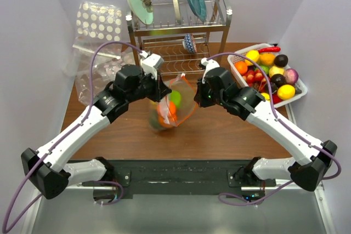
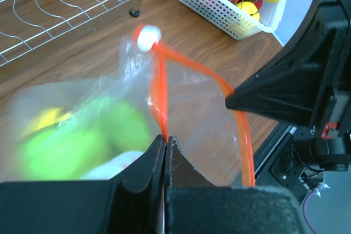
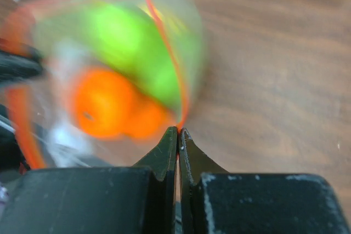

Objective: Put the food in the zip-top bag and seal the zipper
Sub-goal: Zip the zipper food storage bag at the center of the board.

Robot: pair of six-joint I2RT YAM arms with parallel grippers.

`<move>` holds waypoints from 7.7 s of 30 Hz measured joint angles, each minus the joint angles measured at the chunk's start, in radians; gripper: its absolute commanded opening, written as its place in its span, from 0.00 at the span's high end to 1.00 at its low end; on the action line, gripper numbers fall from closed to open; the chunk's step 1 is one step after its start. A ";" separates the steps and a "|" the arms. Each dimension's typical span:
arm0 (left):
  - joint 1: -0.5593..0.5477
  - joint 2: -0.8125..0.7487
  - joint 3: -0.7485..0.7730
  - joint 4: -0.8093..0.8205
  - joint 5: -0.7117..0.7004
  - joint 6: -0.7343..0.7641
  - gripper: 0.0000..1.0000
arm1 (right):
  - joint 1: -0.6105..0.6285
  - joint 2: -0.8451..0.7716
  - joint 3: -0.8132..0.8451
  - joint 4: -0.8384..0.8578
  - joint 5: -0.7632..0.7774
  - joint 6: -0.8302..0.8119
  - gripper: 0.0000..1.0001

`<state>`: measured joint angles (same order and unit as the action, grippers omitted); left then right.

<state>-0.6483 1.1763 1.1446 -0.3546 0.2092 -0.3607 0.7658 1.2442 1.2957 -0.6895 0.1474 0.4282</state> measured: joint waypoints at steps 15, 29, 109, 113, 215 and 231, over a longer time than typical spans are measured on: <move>0.000 0.047 -0.043 0.002 0.016 -0.026 1.00 | 0.002 -0.021 -0.004 0.044 -0.072 0.009 1.00; 0.007 0.102 -0.096 0.067 0.035 -0.048 1.00 | 0.001 0.090 -0.153 0.407 -0.326 0.129 1.00; 0.090 0.137 -0.132 0.105 0.389 0.063 1.00 | -0.015 -0.005 -0.160 0.336 -0.100 0.291 0.49; 0.090 0.137 -0.098 0.065 0.417 0.096 1.00 | -0.076 -0.090 -0.161 0.327 -0.082 0.194 0.46; 0.013 0.233 0.323 -0.171 0.270 0.295 0.38 | -0.345 -0.329 -0.636 0.705 -0.661 -0.048 1.00; -0.166 0.320 0.394 -0.116 0.254 0.399 0.46 | -0.340 -0.286 -0.404 0.430 -0.667 -0.051 1.00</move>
<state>-0.8139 1.4960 1.5391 -0.4709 0.4637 0.0383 0.4263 0.9585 0.8921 -0.2600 -0.5198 0.3767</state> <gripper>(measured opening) 0.553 0.009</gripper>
